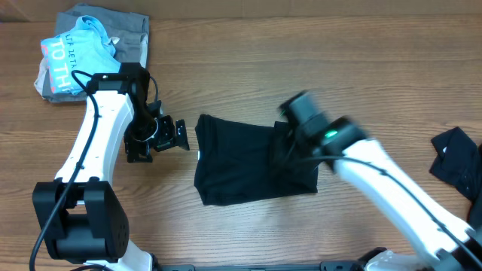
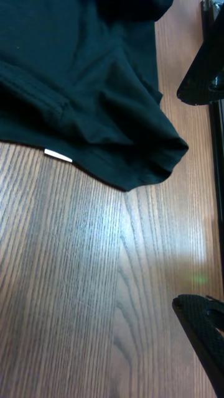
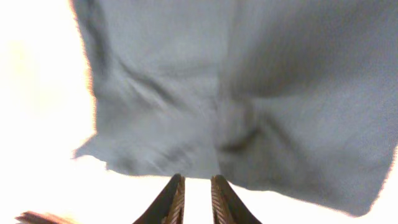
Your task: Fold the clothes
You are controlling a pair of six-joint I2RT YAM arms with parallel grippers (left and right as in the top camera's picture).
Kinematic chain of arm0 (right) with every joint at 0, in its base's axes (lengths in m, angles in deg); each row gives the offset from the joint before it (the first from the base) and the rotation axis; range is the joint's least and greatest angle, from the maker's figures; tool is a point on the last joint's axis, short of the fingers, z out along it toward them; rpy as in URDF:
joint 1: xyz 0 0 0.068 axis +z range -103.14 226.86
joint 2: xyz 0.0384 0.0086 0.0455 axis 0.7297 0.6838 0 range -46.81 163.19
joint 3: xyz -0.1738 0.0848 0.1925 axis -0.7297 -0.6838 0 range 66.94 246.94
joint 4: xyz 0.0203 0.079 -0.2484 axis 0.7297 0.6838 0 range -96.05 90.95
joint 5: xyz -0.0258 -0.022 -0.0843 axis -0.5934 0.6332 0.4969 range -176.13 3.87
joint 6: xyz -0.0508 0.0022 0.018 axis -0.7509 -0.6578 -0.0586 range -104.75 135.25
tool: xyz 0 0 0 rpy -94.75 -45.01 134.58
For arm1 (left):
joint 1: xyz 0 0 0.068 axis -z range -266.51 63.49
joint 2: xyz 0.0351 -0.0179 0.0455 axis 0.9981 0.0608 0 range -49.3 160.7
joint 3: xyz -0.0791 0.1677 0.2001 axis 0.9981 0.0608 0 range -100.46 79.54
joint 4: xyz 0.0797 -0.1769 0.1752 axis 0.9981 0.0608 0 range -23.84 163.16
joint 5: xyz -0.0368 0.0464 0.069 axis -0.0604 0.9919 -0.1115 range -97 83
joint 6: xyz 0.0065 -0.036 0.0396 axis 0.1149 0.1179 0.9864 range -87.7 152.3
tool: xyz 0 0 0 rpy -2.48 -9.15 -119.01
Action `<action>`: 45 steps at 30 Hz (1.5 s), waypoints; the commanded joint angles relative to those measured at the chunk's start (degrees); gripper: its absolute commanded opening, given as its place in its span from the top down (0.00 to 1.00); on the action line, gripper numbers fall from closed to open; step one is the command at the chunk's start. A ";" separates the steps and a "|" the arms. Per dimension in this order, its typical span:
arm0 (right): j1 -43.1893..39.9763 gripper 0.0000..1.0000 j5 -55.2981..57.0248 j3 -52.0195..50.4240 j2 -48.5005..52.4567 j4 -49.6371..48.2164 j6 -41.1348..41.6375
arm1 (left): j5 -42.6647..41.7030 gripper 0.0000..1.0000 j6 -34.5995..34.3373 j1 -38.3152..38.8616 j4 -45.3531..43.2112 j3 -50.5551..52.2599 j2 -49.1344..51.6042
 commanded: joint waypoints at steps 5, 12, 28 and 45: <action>-14.27 0.81 -20.70 4.98 -2.32 0.31 -14.25 | 0.28 0.00 -0.39 0.44 -0.83 0.13 -0.59; -18.43 0.81 -39.32 -0.72 7.87 -7.56 -21.27 | 0.26 0.00 -0.39 0.44 -0.83 0.13 -0.59; -18.03 0.86 -48.46 -1.42 33.88 -23.78 -18.14 | 0.33 0.00 -0.35 0.44 0.04 0.13 -0.59; -17.99 0.78 -38.12 8.96 8.92 2.80 -23.23 | 0.31 0.00 -0.37 0.44 0.07 0.13 -0.59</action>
